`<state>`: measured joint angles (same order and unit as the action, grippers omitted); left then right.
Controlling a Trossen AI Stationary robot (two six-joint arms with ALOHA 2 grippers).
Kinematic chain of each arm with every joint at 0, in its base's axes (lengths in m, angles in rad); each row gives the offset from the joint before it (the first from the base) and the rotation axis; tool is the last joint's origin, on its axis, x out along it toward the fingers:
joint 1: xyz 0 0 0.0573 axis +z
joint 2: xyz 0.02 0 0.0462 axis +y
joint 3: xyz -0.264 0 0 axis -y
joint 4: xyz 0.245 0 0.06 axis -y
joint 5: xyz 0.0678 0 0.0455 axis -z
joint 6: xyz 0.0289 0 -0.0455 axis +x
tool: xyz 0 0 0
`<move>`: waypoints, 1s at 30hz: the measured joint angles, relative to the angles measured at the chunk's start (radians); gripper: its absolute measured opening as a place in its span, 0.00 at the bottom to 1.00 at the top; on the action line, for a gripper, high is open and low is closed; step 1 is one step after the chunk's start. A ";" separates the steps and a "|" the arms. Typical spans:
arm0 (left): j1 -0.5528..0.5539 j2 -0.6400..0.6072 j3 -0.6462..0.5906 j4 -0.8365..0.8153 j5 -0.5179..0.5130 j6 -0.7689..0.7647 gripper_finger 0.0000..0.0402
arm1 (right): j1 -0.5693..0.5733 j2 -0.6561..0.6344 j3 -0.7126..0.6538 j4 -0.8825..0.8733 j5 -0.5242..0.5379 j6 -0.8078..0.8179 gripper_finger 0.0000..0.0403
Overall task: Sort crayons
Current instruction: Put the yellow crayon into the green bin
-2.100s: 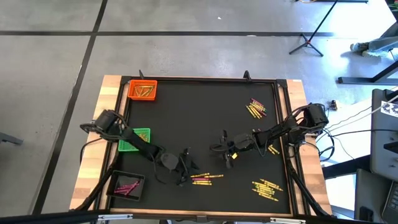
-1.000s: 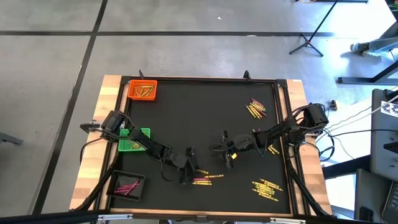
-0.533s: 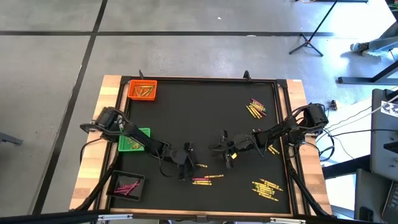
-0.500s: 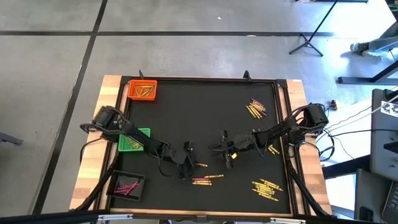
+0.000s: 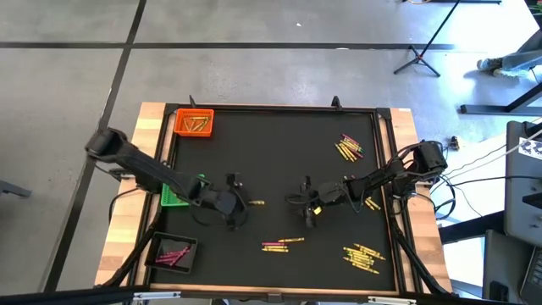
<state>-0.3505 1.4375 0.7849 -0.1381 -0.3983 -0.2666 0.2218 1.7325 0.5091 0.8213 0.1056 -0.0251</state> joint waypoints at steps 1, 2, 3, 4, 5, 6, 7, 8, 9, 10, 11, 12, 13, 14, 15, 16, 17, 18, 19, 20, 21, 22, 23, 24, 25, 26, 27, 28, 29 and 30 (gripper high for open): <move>0.000 -0.025 0.000 -0.042 -0.014 -0.018 0.04 | 0.000 0.000 0.000 0.007 0.000 -0.012 0.51; -0.001 -0.049 0.000 -0.089 -0.025 -0.038 0.04 | 0.000 0.000 0.000 0.018 0.000 -0.030 0.50; -0.001 -0.071 0.000 -0.135 -0.034 -0.058 0.04 | 0.000 0.000 0.000 0.027 0.000 -0.049 0.50; -0.001 -0.093 0.000 -0.179 -0.040 -0.079 0.04 | 0.000 0.000 0.000 0.031 0.001 -0.065 0.49; -0.001 -0.115 0.001 -0.219 -0.048 -0.098 0.04 | 0.000 0.000 0.000 0.035 0.008 -0.082 0.49; -0.001 -0.135 0.001 -0.262 -0.054 -0.117 0.04 | 0.000 0.000 0.000 0.034 0.018 -0.093 0.48; -0.001 -0.152 0.001 -0.301 -0.057 -0.138 0.04 | 0.000 0.000 0.000 0.035 0.027 -0.109 0.48; -0.001 -0.170 0.001 -0.334 -0.057 -0.159 0.04 | 0.000 0.000 0.000 0.036 0.040 -0.117 0.48; -0.001 -0.188 0.001 -0.369 -0.057 -0.176 0.04 | 0.000 0.000 0.000 0.035 0.052 -0.130 0.48; -0.001 -0.207 0.001 -0.400 -0.057 -0.192 0.04 | 0.000 0.000 0.000 0.035 0.063 -0.141 0.48; -0.001 -0.222 0.001 -0.426 -0.055 -0.206 0.04 | -0.001 0.000 0.000 0.037 0.073 -0.154 0.48; -0.001 -0.238 0.002 -0.455 -0.052 -0.224 0.04 | -0.002 0.000 0.000 0.037 0.082 -0.166 0.48; -0.002 -0.253 0.002 -0.492 -0.047 -0.241 0.04 | -0.006 0.000 0.000 0.040 0.089 -0.177 0.48; -0.004 -0.268 0.002 -0.534 -0.047 -0.263 0.04 | -0.008 0.000 0.000 0.042 0.090 -0.189 0.48; -0.006 -0.283 0.002 -0.569 -0.047 -0.287 0.04 | -0.013 0.000 0.000 0.043 0.093 -0.190 0.48; -0.008 -0.297 0.002 -0.602 -0.047 -0.310 0.04 | -0.020 0.000 0.000 0.043 0.094 -0.190 0.48; -0.012 -0.310 0.002 -0.641 -0.046 -0.333 0.04 | -0.022 0.000 0.000 0.042 0.093 -0.190 0.48; -0.017 -0.323 0.002 -0.679 -0.042 -0.358 0.04 | -0.029 0.000 0.000 0.041 0.093 -0.190 0.48; -0.021 -0.335 0.002 -0.714 -0.038 -0.381 0.04 | -0.035 0.000 0.000 0.039 0.093 -0.190 0.48; -0.027 -0.349 0.002 -0.748 -0.035 -0.407 0.04 | -0.037 0.000 0.000 0.034 0.091 -0.188 0.48; -0.035 -0.360 0.002 -0.784 -0.034 -0.434 0.04 | -0.042 0.000 0.000 0.028 0.087 -0.186 0.48; -0.044 -0.369 0.002 -0.820 -0.033 -0.459 0.04 | -0.042 0.000 0.000 0.021 0.087 -0.185 0.48; -0.054 -0.378 0.002 -0.850 -0.033 -0.480 0.04 | -0.042 0.000 0.000 0.017 0.088 -0.185 0.48; -0.064 -0.385 0.002 -0.881 -0.033 -0.499 0.04 | -0.042 0.000 0.000 0.015 0.096 -0.185 0.48; -0.076 -0.392 0.002 -0.913 -0.031 -0.523 0.04 | -0.042 0.000 0.000 0.015 0.102 -0.185 0.48; -0.086 -0.399 0.002 -0.945 -0.027 -0.548 0.04 | -0.042 0.000 0.000 0.016 0.104 -0.185 0.48; -0.098 -0.403 0.002 -0.974 -0.023 -0.574 0.04 | -0.042 0.000 0.000 0.015 0.104 -0.185 0.48; -0.111 -0.406 0.002 -1.000 -0.022 -0.600 0.04 | -0.042 0.000 0.000 0.015 0.104 -0.185 0.48; -0.125 -0.408 0.002 -1.024 -0.022 -0.625 0.04 | -0.042 0.000 0.000 0.015 0.104 -0.187 0.48; -0.137 -0.410 0.002 -1.047 -0.022 -0.645 0.04 | -0.042 0.000 0.000 0.015 0.104 -0.188 0.48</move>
<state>-0.4877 1.0275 0.7868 -1.1851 -0.4202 -0.9112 0.1802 1.7325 0.5091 0.8364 0.2100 -0.2132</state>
